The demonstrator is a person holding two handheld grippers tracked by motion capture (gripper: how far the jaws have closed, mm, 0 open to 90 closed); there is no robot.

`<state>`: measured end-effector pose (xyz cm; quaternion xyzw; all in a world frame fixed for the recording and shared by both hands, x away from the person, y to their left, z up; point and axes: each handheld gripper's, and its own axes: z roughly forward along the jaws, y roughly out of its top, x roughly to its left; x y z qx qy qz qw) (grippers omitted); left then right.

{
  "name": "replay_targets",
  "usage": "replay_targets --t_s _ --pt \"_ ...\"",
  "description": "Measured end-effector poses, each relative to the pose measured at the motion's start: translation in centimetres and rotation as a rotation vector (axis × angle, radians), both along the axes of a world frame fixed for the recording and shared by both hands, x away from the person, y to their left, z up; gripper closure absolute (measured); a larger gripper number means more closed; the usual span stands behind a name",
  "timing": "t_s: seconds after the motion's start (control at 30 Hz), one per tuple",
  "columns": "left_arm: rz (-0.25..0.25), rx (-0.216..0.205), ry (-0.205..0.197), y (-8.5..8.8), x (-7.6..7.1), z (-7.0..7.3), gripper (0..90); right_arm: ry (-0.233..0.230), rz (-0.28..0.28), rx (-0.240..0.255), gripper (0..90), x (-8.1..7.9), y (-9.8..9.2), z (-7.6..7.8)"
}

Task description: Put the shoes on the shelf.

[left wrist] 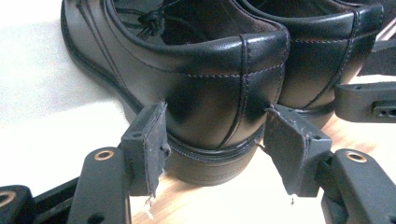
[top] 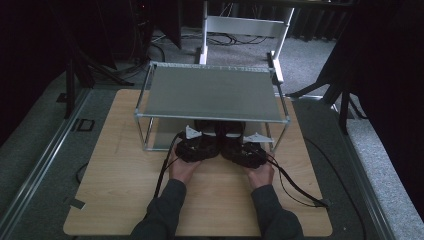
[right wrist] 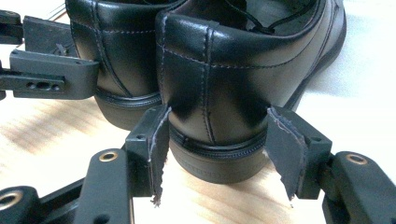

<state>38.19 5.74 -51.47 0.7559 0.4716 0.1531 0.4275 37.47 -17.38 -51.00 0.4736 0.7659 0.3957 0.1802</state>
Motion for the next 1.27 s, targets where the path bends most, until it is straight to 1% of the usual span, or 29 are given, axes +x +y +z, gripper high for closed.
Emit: replay_targets --t_s 0.2,0.3,0.47,0.53,0.6,0.67,0.7,0.77,0.8,0.9,0.97,1.0,1.13,1.17,1.23,1.27 --pt "0.011 0.004 0.005 0.1 0.5 0.0 41.9 0.003 -0.007 -0.012 40.0 0.6 0.1 -0.5" --pt "0.023 -0.006 0.011 0.1 0.6 -0.1 42.7 0.000 -0.007 -0.008 40.0 0.8 0.1 -0.6" --pt "0.020 -0.007 0.013 0.2 0.6 -0.1 43.0 -0.007 -0.006 -0.020 40.0 1.0 0.1 -0.7" --pt "0.018 -0.017 0.011 0.3 0.5 -0.1 43.8 -0.011 -0.011 -0.016 39.9 1.0 0.1 -0.8" --pt "0.014 -0.028 0.006 0.4 0.3 0.0 44.6 -0.010 -0.014 -0.016 39.6 1.0 0.1 -0.8" --pt "0.004 -0.023 0.001 0.6 0.0 0.2 44.1 -0.010 -0.015 -0.023 40.1 1.0 0.1 -0.8" --pt "0.000 -0.022 -0.004 0.8 -0.3 0.3 43.8 -0.009 -0.014 -0.033 41.6 0.8 0.1 -0.8" --pt "-0.008 -0.023 -0.011 1.4 -0.9 0.4 43.6 -0.018 0.002 -0.065 39.8 0.2 0.1 -0.6" --pt "-0.007 -0.021 -0.011 1.8 -1.2 0.5 43.4 -0.020 0.015 -0.066 39.7 -0.2 -0.1 -0.6" --pt "-0.002 -0.021 -0.010 3.1 -2.3 0.4 43.3 -0.008 0.019 -0.084 39.7 -1.2 -1.2 -0.7" --pt "0.005 -0.019 0.000 4.1 -3.2 0.1 43.1 0.003 0.024 -0.087 39.5 -1.8 -2.2 -0.8" --pt "0.009 -0.018 0.001 4.6 -3.7 -0.1 43.1 0.003 0.025 -0.096 39.5 -2.2 -2.8 -0.8" --pt "0.041 0.015 0.018 6.8 -5.2 -1.0 42.6 0.017 0.015 -0.116 39.3 -3.2 -5.0 -0.8" --pt "0.052 0.021 0.019 7.4 -5.5 -1.2 42.6 0.019 0.015 -0.123 39.3 -3.4 -5.5 -0.9" --pt "0.082 0.048 0.027 8.5 -6.1 -1.6 42.2 0.022 0.013 -0.146 38.8 -3.8 -6.6 -1.0" --pt "0.082 0.048 0.027 8.5 -6.1 -1.6 42.1 0.022 0.011 -0.160 38.4 -4.0 -7.2 -1.2"
